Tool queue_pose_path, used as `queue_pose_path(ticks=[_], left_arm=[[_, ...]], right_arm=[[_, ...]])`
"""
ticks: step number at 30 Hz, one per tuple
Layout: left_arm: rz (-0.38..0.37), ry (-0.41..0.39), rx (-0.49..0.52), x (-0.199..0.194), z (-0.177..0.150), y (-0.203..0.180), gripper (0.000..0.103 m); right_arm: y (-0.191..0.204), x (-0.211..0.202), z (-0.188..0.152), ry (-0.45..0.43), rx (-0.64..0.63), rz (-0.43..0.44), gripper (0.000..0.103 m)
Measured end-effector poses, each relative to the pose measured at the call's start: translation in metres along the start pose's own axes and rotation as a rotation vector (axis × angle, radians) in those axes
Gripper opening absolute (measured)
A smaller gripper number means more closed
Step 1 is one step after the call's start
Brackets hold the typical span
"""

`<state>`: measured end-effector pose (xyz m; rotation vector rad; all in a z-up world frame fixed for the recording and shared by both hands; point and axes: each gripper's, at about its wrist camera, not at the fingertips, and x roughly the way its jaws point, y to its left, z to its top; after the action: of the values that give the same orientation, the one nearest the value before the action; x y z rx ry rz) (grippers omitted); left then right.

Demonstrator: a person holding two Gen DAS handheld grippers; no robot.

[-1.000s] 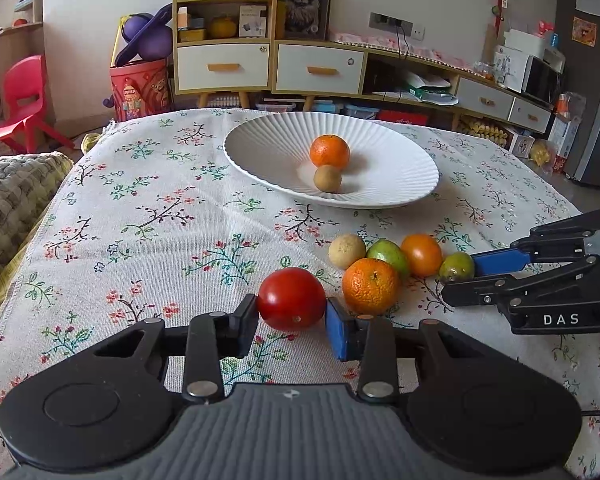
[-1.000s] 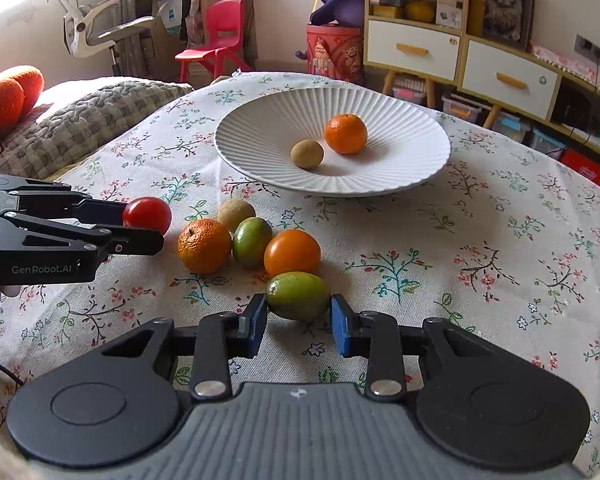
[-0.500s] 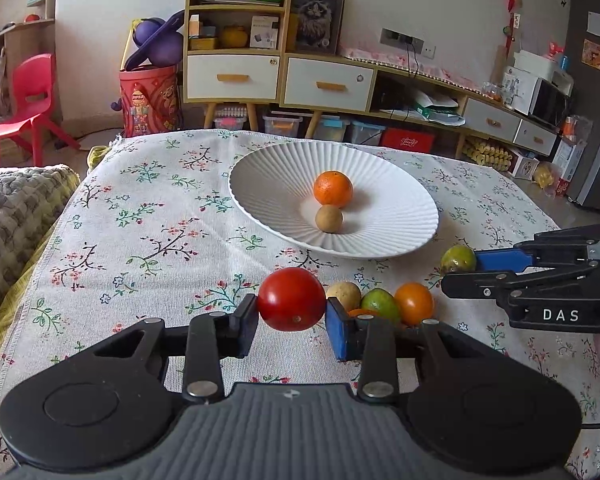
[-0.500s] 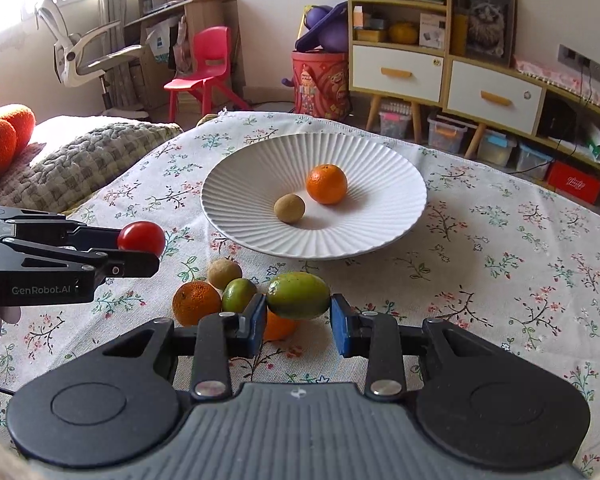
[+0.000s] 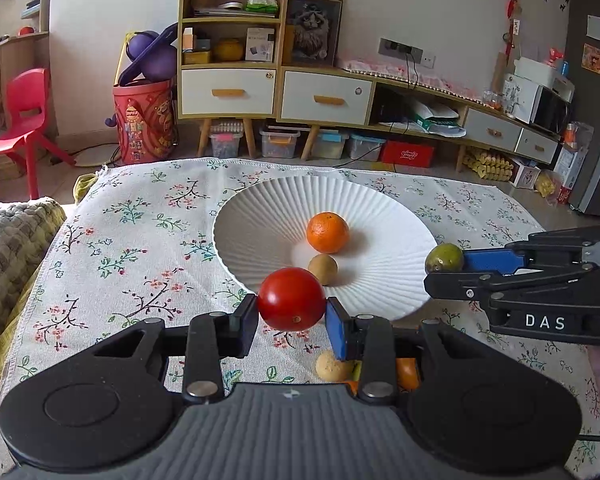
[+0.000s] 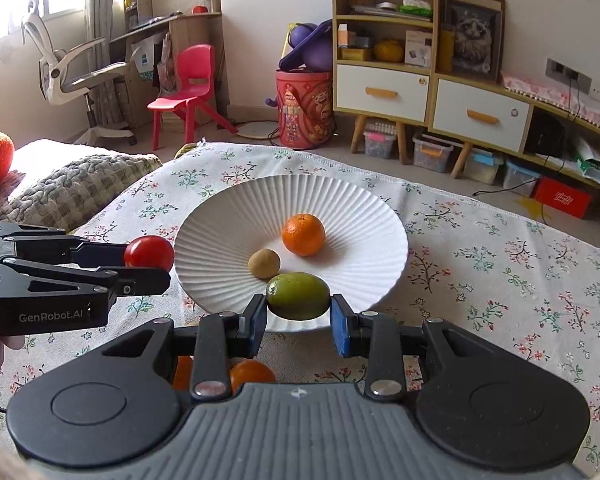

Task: Organize fruits
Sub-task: 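Carry the tomato and lime into the white plate and open both grippers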

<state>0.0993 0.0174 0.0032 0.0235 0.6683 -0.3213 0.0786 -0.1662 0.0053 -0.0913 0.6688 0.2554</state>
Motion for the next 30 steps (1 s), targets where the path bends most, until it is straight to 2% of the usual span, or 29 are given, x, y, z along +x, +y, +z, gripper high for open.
queue_pose_path(ticks=[17,30], left_arm=[[0.008,-0.006,0.006,0.047,0.025,0.003,0.022],[-0.012,0.021,0.049,0.066,0.025,-0.001,0.022]], right_arm=[[-0.009,0.032,0.008,0.023,-0.016,-0.031,0.031],[-0.016,0.041,0.008,0.023,-0.049,-0.028,0.031]])
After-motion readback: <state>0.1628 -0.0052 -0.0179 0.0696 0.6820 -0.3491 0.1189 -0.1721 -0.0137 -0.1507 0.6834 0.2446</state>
